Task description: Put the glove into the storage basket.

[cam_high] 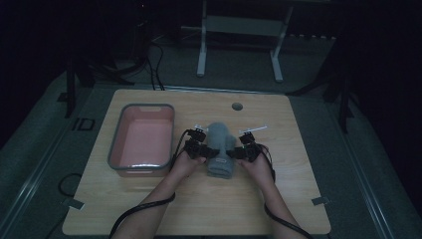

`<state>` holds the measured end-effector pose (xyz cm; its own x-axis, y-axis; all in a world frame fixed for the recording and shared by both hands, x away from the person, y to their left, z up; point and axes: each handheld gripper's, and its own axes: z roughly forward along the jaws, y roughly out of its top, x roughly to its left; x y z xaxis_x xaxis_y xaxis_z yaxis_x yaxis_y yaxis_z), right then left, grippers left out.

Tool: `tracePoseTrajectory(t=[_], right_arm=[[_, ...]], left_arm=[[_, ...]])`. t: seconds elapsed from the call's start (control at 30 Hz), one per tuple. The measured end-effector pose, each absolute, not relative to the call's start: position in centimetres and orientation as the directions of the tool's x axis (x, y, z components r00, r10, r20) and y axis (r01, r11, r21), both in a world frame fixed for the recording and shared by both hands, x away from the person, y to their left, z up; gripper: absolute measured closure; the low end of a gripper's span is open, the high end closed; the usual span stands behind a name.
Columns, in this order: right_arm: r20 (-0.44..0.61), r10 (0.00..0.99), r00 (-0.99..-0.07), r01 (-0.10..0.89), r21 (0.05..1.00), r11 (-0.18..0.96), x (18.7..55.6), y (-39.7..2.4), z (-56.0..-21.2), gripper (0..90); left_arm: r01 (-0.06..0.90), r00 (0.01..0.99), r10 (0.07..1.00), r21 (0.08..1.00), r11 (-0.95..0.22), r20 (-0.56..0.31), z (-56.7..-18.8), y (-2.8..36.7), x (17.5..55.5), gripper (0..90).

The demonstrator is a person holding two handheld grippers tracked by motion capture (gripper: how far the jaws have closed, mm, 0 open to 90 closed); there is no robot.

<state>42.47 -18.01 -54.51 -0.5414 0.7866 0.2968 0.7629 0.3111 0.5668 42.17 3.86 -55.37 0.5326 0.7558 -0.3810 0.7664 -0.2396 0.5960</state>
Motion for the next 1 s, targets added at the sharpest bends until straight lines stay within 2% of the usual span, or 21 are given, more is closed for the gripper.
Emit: tracePoseTrajectory(t=[0.07, 0.1, 0.13, 0.17, 0.2, 0.23, 0.27, 0.3, 0.37, 0.4, 0.8, 1.0], right_arm=[[0.309, 0.777, -0.549, 0.766, 0.559, 0.318, 42.5, -17.9, -54.5, 55.5], [0.309, 0.777, -0.549, 0.766, 0.559, 0.318, 42.5, -17.9, -54.5, 55.5], [0.312, 0.769, -0.557, 0.763, 0.558, 0.327, 42.5, -17.7, -54.5, 62.1], [0.312, 0.769, -0.557, 0.763, 0.558, 0.327, 42.5, -17.7, -54.5, 62.1], [0.290, 0.767, -0.572, 0.748, 0.568, 0.343, 42.3, -17.4, -54.3, 69.0], [0.290, 0.767, -0.572, 0.748, 0.568, 0.343, 42.3, -17.4, -54.3, 69.0], [0.252, 0.772, -0.583, 0.729, 0.584, 0.359, 41.9, -17.1, -54.1, 73.9], [0.252, 0.772, -0.583, 0.729, 0.584, 0.359, 41.9, -17.1, -54.1, 73.9], [0.232, 0.784, -0.576, 0.718, 0.602, 0.350, 41.4, -16.9, -54.1, 77.5], [0.227, 0.788, -0.573, 0.715, 0.609, 0.344, 41.3, -16.8, -54.0, 78.2], [0.230, 0.793, -0.565, 0.697, 0.647, 0.310, 40.3, -16.7, -52.4, 81.0], [0.223, 0.793, -0.567, 0.674, 0.679, 0.290, 39.7, -16.5, -50.2, 81.2]], left_arm=[[0.761, 0.557, 0.730, 0.595, -0.258, -0.396, -55.5, 3.8, 42.3, 44.3], [0.761, 0.557, 0.730, 0.595, -0.258, -0.396, -55.5, 3.8, 42.3, 47.5], [0.766, 0.557, 0.721, 0.590, -0.253, -0.413, -55.6, 3.8, 42.4, 49.5], [0.769, 0.560, 0.711, 0.586, -0.255, -0.425, -55.6, 3.9, 42.5, 49.5], [0.773, 0.559, 0.704, 0.582, -0.252, -0.438, -55.6, 3.9, 42.6, 56.1], [0.770, 0.564, 0.699, 0.585, -0.253, -0.440, -55.6, 3.9, 42.6, 56.1], [0.762, 0.572, 0.697, 0.595, -0.256, -0.432, -55.6, 3.8, 42.5, 63.9], [0.753, 0.582, 0.697, 0.603, -0.266, -0.420, -55.4, 3.7, 42.4, 63.9], [0.739, 0.594, 0.701, 0.613, -0.280, -0.395, -55.2, 3.5, 42.2, 73.1], [0.739, 0.591, 0.706, 0.613, -0.279, -0.391, -55.0, 3.4, 42.0, 74.6], [0.724, 0.607, 0.697, 0.628, -0.286, -0.382, -53.2, 3.6, 41.5, 78.3], [0.707, 0.617, 0.694, 0.649, -0.282, -0.371, -50.9, 3.9, 41.3, 78.5]])
